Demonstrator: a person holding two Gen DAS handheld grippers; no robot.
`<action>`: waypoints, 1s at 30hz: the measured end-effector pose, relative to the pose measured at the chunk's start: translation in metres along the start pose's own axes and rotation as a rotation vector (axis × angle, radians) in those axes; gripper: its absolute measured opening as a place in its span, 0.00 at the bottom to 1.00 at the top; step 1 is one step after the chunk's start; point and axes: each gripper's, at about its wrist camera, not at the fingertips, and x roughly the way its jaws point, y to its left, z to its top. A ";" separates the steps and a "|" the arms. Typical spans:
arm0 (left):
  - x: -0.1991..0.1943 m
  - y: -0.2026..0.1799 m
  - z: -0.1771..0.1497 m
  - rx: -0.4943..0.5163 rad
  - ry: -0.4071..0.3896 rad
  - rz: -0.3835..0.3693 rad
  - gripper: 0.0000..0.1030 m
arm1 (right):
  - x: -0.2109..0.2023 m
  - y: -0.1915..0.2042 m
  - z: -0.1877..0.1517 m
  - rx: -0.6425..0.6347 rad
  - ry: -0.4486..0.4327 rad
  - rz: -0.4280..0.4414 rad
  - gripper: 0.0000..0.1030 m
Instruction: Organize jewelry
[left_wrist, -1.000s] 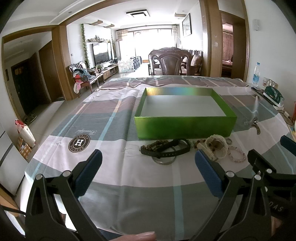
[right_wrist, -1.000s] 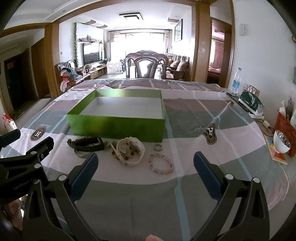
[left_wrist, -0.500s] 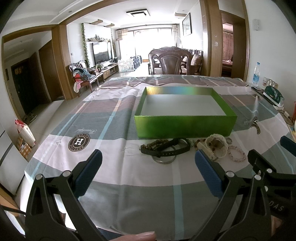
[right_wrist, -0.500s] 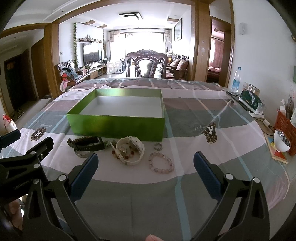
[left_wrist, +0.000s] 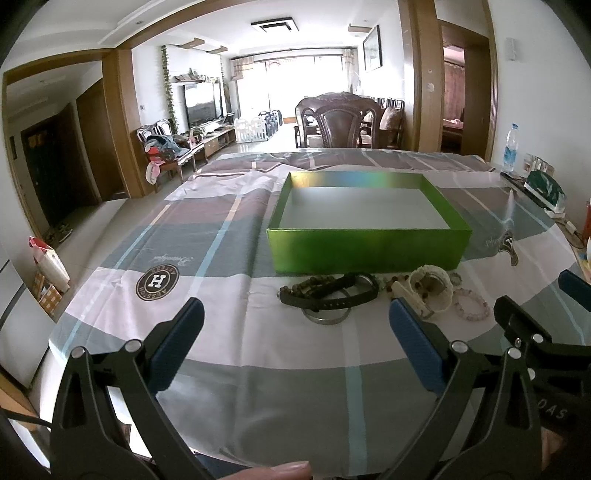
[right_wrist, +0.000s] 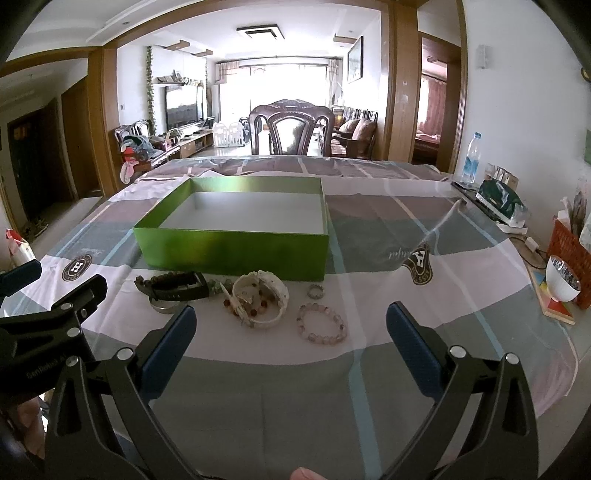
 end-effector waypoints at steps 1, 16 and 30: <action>0.000 0.000 0.000 0.000 0.000 0.001 0.96 | 0.000 0.000 0.000 -0.001 0.000 -0.001 0.98; 0.000 -0.001 -0.001 0.001 0.002 0.000 0.96 | 0.001 0.000 0.000 0.001 0.006 0.001 0.98; 0.000 0.000 -0.001 0.001 0.005 0.000 0.96 | 0.002 0.000 0.000 0.000 0.006 0.005 0.98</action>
